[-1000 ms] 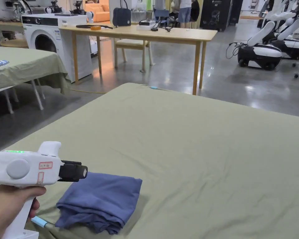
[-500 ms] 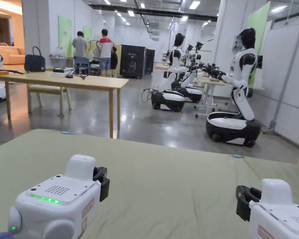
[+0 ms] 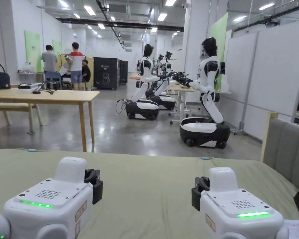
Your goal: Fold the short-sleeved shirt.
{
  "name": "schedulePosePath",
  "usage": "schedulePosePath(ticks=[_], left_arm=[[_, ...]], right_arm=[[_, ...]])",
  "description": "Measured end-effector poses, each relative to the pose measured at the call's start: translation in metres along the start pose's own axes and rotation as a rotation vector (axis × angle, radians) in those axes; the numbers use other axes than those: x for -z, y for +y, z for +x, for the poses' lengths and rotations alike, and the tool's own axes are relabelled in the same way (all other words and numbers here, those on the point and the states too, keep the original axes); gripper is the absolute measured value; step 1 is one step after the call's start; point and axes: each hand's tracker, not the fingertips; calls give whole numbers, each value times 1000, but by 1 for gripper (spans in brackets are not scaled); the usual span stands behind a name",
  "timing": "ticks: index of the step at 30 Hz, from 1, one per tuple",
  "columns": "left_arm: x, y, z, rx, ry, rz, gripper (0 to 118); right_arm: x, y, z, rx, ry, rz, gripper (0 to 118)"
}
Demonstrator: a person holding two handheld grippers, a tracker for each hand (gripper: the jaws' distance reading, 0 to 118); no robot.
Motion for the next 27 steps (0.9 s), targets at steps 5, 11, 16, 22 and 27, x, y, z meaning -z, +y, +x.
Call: schedulePosePath(ticks=[5,11,16,22,27], left_arm=[[-2,0,-1,12,15,9,27],[-6,2,6,34,11,23,79],[-1,2,9,55,17,16,116],[1,2,8,56,29,36,118],[-2,2,6,37,31,47,118]], right_arm=[[2,-3,-1,39,0,-4,39],[0,-3,-2,63,-20,22,95],[-2,1,-5,63,-2,54,118],[-5,11,-17,41,10,23,118],[-10,17,-11,142,76,-4,118]])
